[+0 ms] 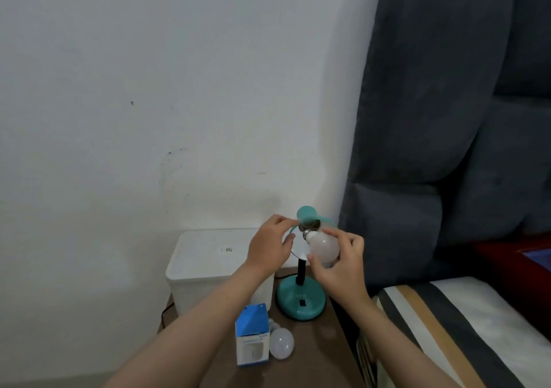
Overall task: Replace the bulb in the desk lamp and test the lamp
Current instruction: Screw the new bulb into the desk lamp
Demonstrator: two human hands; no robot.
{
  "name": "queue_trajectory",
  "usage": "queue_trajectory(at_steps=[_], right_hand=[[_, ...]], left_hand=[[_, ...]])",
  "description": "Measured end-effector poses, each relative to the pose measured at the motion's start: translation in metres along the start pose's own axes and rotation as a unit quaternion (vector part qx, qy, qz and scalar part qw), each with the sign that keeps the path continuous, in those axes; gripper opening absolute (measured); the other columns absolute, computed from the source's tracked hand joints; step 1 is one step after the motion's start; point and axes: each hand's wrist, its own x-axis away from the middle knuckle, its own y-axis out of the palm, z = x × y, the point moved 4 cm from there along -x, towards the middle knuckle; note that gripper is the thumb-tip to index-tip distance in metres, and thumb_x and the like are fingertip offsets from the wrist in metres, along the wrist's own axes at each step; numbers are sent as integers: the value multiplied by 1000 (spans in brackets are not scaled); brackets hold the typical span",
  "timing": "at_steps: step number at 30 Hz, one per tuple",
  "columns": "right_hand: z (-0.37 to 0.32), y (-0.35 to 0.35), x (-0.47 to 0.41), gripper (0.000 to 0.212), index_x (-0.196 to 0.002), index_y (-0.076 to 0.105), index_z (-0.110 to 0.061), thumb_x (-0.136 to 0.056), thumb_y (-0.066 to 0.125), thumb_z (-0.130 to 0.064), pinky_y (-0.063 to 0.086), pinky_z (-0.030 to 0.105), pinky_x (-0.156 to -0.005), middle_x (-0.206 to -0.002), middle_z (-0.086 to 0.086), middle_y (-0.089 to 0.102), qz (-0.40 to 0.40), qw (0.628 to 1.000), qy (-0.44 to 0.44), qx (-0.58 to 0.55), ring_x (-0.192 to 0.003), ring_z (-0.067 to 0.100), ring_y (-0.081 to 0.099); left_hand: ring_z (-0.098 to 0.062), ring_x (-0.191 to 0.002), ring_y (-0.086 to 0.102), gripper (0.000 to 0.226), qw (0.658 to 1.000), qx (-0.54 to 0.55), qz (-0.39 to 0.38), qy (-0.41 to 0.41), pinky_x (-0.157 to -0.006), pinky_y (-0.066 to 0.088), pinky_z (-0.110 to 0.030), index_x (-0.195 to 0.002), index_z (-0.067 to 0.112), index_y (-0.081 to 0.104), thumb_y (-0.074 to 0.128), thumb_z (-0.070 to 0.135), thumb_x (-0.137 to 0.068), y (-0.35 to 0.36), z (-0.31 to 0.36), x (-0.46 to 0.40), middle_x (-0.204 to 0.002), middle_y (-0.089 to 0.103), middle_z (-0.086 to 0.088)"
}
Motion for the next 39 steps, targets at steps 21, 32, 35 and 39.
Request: queue_trajectory(at_steps=[21, 32, 35, 39], right_hand=[[30, 41, -14, 58, -118, 51, -19, -69, 81, -26, 54, 30, -59, -106, 11, 47, 40, 984, -55, 166, -94, 25, 53], [38, 46, -9, 49, -118, 51, -18, -75, 74, -10, 58, 34, -67, -119, 7, 39, 5, 996, -31, 81, -81, 21, 60], [41, 42, -8, 47, -114, 51, -15, -74, 76, -15, 57, 34, -60, -111, 8, 45, 17, 995, -3, 96, -72, 22, 61], [41, 39, -10, 52, -103, 53, -6, -69, 81, -34, 47, 26, -54, -97, 12, 61, 43, 991, 5, 126, -75, 26, 62]], left_hand=[[-20, -78, 64, 30, 996, -21, 14, 80, -69, 58, -38, -111, 12, 64, 57, 0, -85, 17, -18, -3, -95, 67, -8], [-22, -74, 64, 30, 997, -12, 30, 70, -66, 58, -40, -109, 14, 66, 57, 0, -84, 16, -23, -4, -91, 67, -8], [-23, -73, 63, 30, 998, -7, 30, 61, -66, 57, -42, -108, 14, 66, 56, 0, -84, 17, -22, -4, -90, 67, -8], [-24, -72, 63, 30, 998, -12, 27, 62, -65, 57, -43, -108, 14, 65, 55, 0, -83, 18, -22, -3, -89, 66, -9]])
